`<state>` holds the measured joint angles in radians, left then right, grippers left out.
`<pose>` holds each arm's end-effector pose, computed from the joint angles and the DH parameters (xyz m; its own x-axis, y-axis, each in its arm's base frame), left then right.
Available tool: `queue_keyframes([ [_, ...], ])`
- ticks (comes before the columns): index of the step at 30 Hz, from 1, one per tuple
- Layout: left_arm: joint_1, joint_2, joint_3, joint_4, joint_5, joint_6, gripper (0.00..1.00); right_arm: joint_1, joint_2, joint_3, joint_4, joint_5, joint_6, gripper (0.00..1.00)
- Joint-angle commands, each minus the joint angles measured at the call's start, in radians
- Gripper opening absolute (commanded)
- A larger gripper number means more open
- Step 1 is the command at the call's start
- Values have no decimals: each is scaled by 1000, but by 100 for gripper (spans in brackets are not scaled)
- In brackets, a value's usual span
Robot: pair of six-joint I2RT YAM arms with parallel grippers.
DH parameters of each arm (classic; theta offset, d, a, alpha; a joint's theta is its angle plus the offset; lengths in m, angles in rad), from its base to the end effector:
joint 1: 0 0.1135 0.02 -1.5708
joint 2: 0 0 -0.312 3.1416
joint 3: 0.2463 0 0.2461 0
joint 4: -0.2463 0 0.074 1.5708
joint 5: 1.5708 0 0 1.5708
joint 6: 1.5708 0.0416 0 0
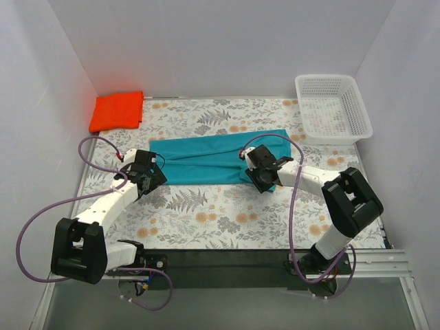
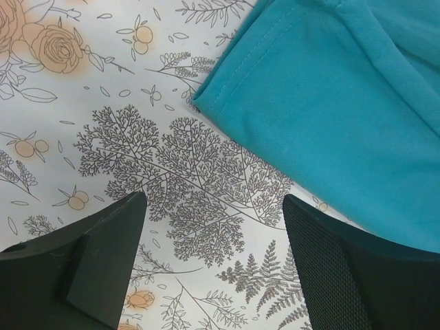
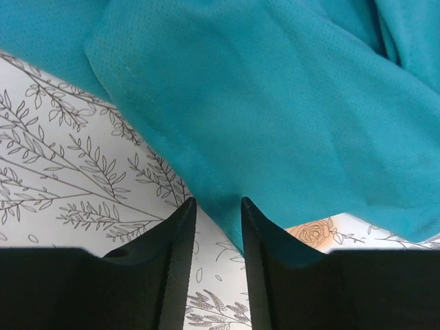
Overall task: Fold and stack the t-shirts
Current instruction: Fold the tshirt
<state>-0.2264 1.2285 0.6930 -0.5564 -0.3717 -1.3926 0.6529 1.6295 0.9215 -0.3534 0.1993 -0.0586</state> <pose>0.2013 -0.0309 0.2371 -0.1986 -0.8952 -0.3989 -0.8430 0.3637 -0.3964 0.2549 0.1846 0.2151 -0.6619 -0.5785 -0.4767 -0.5585 0.8048 -0.2011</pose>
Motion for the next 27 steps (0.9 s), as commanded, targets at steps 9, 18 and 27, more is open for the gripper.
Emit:
queue_keyframes([
  [9,-5,-6,-4,30,-52,15,78,33,18,91,-19,158,-101,1],
  [18,-5,-3,-3,32,-52,15,77,5,128,338,-21,295,-231,1],
  [27,-5,-9,-10,30,-49,15,77,-71,349,559,8,335,-288,12],
])
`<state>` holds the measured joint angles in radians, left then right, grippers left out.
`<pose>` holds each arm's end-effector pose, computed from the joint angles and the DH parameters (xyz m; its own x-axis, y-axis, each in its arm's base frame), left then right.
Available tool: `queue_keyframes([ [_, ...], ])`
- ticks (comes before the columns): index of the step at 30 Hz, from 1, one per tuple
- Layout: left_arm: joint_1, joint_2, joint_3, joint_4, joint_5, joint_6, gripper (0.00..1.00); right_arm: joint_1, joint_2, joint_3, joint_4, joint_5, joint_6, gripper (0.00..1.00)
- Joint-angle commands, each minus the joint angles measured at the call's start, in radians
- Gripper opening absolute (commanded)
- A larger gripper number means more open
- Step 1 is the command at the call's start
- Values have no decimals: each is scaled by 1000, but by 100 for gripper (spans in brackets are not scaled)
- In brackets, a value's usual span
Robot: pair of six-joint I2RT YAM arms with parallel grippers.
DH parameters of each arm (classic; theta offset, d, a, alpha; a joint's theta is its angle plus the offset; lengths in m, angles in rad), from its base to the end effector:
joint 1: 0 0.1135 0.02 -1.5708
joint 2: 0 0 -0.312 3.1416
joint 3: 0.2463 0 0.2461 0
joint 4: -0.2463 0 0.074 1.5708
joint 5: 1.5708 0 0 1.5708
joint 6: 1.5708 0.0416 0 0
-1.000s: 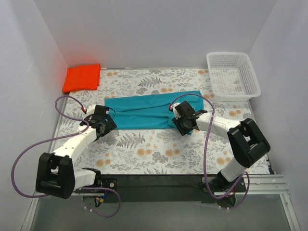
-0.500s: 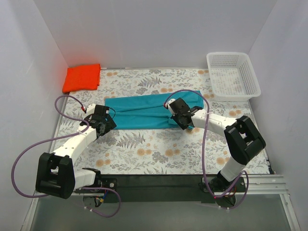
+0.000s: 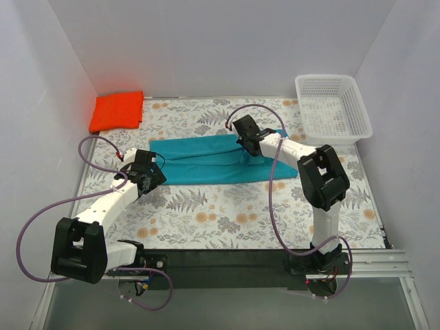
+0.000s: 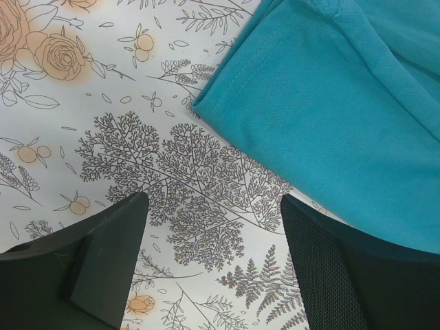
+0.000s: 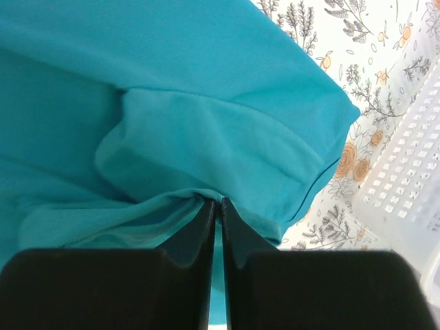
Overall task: Fold and stack the t-shirts
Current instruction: Fold the tshirt
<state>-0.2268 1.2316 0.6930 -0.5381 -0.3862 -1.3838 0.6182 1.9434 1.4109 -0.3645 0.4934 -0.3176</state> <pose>0.2035 -0.0309 0.2377 -0.1931 -0.8895 -0.4140 -0.8365 0.3698 -0.4043 0.3689 0.2382 0.2482 -0.5208 -0.7079 -0.4772 -0.4550 0.7031 -0.5465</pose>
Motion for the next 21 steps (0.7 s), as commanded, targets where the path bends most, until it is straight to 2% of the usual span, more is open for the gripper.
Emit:
queue_keyframes([
  [1,-5,-15,-12,13,-34,5,77,-46,46,82,28,39,-28,13],
  [4,-5,-12,-10,15,-29,3,76,-72,80,138,36,22,-18,12],
  [7,-5,-9,-10,13,-26,3,76,-86,107,195,36,17,-28,1],
  [15,-5,-15,-13,15,-26,3,76,-86,147,269,48,-29,-69,1],
  [16,-5,-14,-13,13,-26,3,76,-86,155,273,47,-23,-77,13],
  [18,-5,-15,-13,13,-29,2,76,-87,172,273,45,-7,-78,26],
  [19,-5,-14,-13,12,-31,2,76,-87,173,267,47,-3,-71,38],
  [21,-5,-17,-15,12,-34,-1,76,-94,172,251,47,11,-51,46],
])
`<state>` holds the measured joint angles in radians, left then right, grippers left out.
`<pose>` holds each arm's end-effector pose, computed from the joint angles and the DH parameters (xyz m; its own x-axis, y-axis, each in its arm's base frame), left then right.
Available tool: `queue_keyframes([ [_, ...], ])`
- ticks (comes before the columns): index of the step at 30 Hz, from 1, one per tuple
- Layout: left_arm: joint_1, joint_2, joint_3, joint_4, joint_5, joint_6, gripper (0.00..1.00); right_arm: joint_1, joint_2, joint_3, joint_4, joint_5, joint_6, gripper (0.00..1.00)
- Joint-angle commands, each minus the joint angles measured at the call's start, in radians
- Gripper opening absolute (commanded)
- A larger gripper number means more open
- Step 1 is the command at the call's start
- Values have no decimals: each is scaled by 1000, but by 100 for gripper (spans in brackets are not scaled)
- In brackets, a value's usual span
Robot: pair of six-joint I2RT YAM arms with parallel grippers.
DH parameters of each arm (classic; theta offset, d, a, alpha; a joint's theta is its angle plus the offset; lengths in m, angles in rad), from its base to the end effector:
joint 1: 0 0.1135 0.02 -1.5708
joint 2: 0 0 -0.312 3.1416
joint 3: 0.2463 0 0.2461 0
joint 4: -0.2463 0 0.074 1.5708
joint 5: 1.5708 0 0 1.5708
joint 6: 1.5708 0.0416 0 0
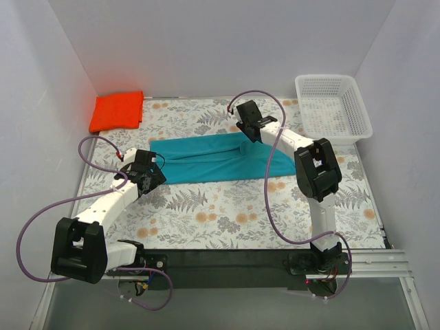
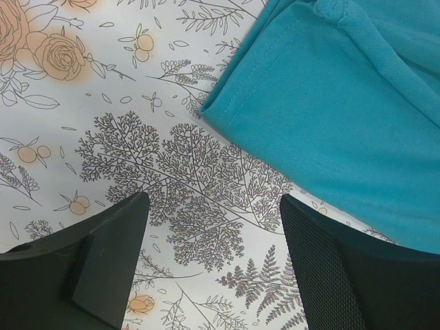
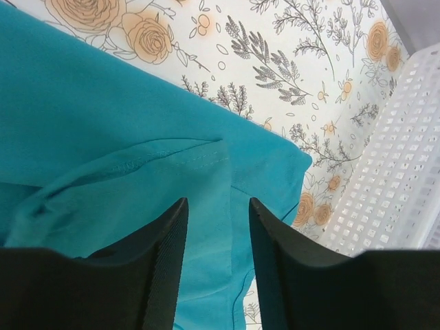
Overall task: Fold and stack the t-shirts
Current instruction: Fold the tshirt
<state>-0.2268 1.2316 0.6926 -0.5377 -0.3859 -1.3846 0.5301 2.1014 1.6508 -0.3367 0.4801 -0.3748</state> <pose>0.2035 -0.0309 0.2376 -0.1926 -0.8899 -0.4134 -0.8366 0.3691 -0.4047 0.4386 0.2348 0.2541 -0.5076 -0.6738 -0.5370 -0.3794 0.7343 -0.5629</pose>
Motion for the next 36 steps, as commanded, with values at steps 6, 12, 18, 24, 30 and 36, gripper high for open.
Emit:
queue_keyframes([
  [6,7,-15,10,-14,-56,-63,77,-27,-121,-78,16,19,123,50],
  [12,82,92,84,-16,-10,-108,79,-163,-368,-366,27,-254,444,50],
  [18,107,235,169,-2,25,-120,62,-312,-512,-667,152,-472,577,42],
  [24,107,328,232,15,19,-113,44,-427,-515,-792,258,-624,626,34],
  [30,125,404,225,-106,-28,-241,32,-521,-463,-871,323,-673,669,27],
  [36,204,220,47,-130,4,-324,29,-620,-497,-941,295,-629,692,26],
])
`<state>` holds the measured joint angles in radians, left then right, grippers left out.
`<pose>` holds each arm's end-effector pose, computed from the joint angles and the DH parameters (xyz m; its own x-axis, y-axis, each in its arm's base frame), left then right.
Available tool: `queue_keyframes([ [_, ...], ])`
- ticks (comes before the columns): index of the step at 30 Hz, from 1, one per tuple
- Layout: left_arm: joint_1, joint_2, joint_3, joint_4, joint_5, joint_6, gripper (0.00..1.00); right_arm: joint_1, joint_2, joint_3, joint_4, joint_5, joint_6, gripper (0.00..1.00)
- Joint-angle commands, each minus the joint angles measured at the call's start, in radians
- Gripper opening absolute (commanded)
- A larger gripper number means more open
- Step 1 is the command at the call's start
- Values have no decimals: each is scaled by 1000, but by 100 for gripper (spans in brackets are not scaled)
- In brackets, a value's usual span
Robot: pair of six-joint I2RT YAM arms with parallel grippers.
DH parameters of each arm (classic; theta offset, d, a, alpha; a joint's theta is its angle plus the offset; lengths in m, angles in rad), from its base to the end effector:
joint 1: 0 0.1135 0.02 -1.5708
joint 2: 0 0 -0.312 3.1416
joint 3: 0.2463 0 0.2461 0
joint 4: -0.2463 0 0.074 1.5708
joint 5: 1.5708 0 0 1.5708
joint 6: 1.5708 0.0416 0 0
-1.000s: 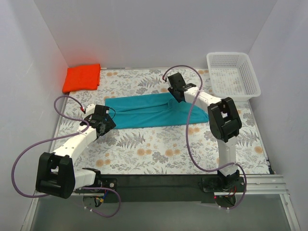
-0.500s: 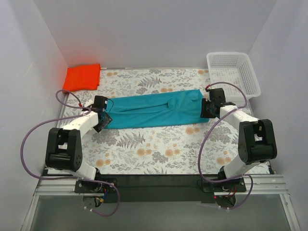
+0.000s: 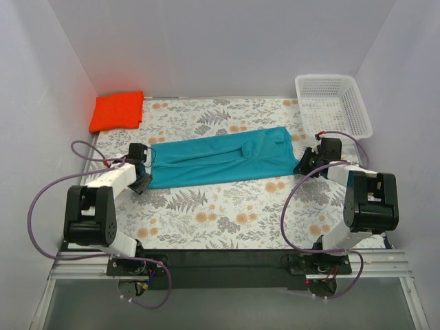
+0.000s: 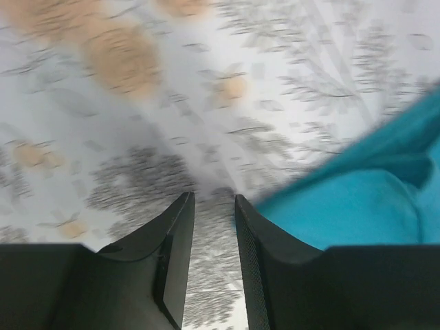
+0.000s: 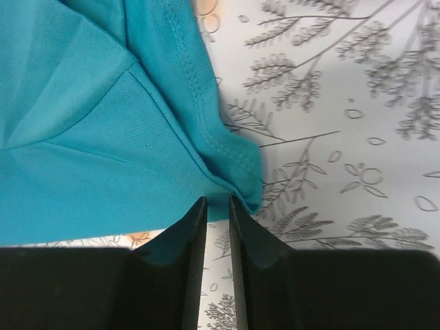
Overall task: Fold and stack the t-shirts
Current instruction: Fold the tshirt
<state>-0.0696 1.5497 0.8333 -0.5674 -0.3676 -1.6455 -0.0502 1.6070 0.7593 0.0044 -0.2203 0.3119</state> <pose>0.2652 -0.0035 0.2057 0.1079 -0.9404 -0.3226 -0.9514 -0.0035 -0.3080 0.3105 -0.0065 0.2005 -0.7394 0.3370 -0.5828 0.1374 0.9230 0.3594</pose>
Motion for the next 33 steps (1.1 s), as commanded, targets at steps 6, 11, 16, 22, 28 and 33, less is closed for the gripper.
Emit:
queue_keyframes([
  [6,50,-247,-77,-103,59,10,49,-24,-62,-8,-67,15,-26,27],
  [11,-22,-277,58,-59,168,119,65,48,-128,43,-93,19,-22,31],
  [16,-130,-189,115,20,214,164,62,140,-176,87,-95,44,-7,32],
  [22,-151,-24,135,73,217,110,32,184,-124,115,-55,-1,6,32],
  [28,-150,113,200,100,109,72,25,188,-30,91,-14,18,10,31],
  [33,-89,170,175,89,22,-22,23,185,30,46,23,79,-33,30],
])
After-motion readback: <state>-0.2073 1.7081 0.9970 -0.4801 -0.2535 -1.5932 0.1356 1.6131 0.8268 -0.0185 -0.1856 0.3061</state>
